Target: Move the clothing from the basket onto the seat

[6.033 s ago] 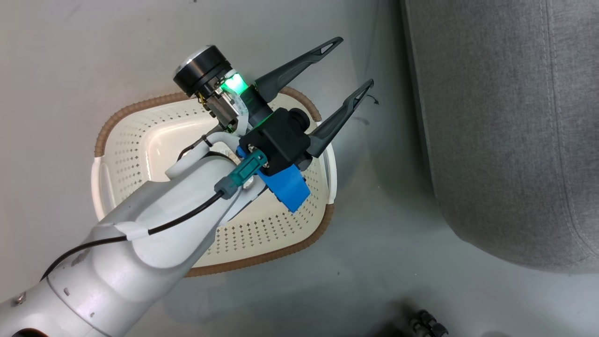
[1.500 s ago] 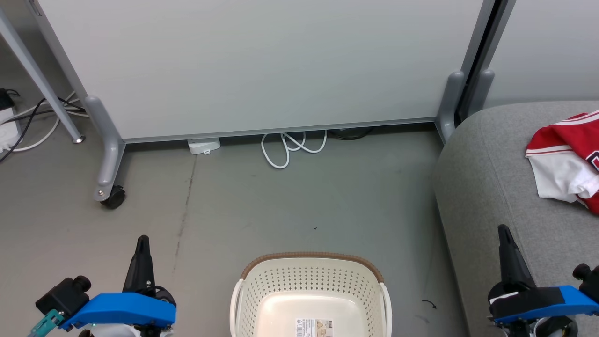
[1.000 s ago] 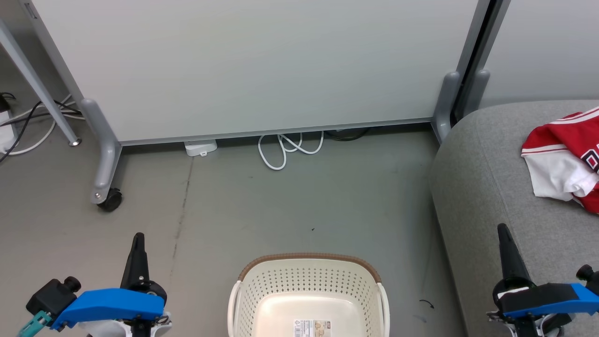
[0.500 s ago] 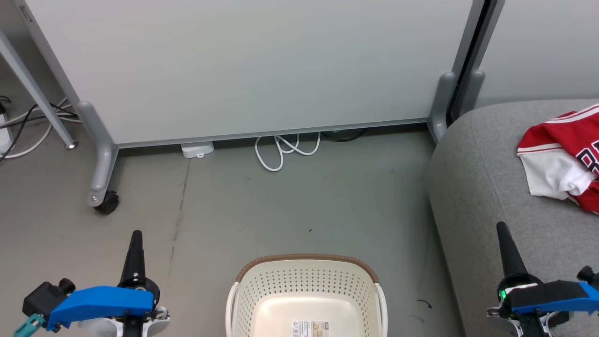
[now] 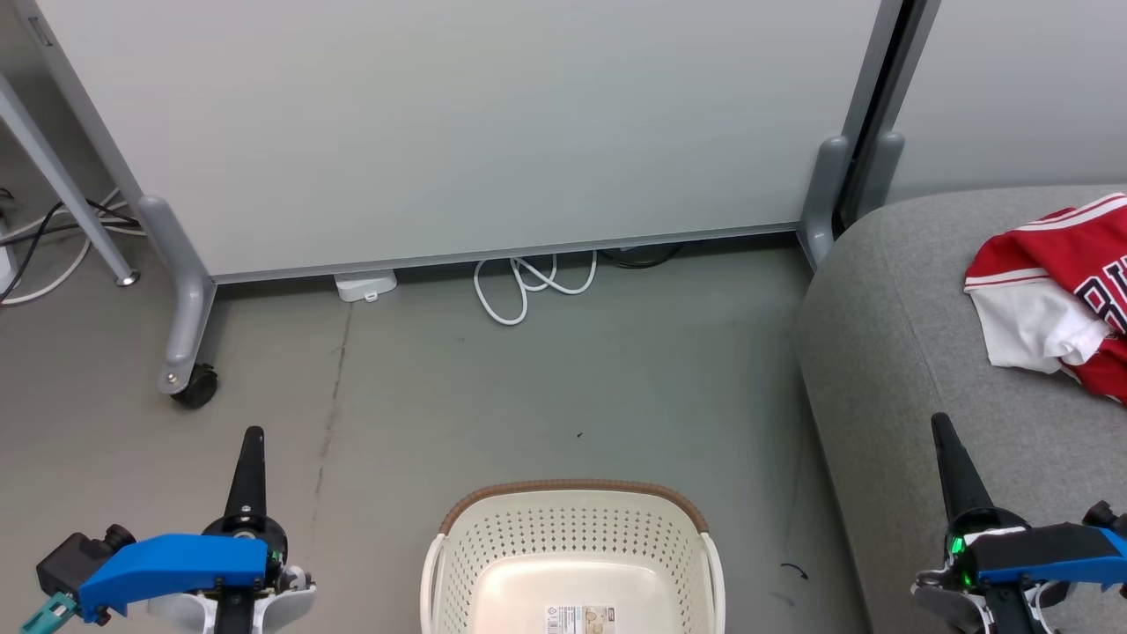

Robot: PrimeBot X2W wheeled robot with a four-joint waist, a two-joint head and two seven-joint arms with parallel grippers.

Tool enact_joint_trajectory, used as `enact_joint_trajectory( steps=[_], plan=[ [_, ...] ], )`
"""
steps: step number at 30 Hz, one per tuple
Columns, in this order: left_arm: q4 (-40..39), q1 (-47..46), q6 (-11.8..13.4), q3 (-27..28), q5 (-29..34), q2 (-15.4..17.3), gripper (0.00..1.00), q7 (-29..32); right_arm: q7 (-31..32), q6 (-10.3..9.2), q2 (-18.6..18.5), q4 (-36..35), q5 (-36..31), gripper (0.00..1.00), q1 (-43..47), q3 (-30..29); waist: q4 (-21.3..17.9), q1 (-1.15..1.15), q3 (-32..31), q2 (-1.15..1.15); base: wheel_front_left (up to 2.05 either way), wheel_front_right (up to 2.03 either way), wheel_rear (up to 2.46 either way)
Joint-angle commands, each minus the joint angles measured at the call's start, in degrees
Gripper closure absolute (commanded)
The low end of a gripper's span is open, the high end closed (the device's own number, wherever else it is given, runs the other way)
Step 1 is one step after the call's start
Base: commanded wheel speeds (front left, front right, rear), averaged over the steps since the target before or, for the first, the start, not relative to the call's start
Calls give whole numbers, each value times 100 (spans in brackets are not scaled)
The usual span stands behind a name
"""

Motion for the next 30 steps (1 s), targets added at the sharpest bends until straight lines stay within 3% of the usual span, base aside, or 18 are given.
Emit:
enact_joint_trajectory(
  steps=[1, 30],
  plan=[
    [-59, -117, -42, 56, -157, 2, 100, 43, 49, 3, -37, -21, 177, 100, -130, -18, -7, 0, -3, 0, 0, 0, 0],
    [-83, -175, -107, 257, -1417, -62, 100, 378, 387, 4, -43, 24, 1521, 100, -179, -35, -113, 0, -39, 0, 0, 0, 0]
  ],
)
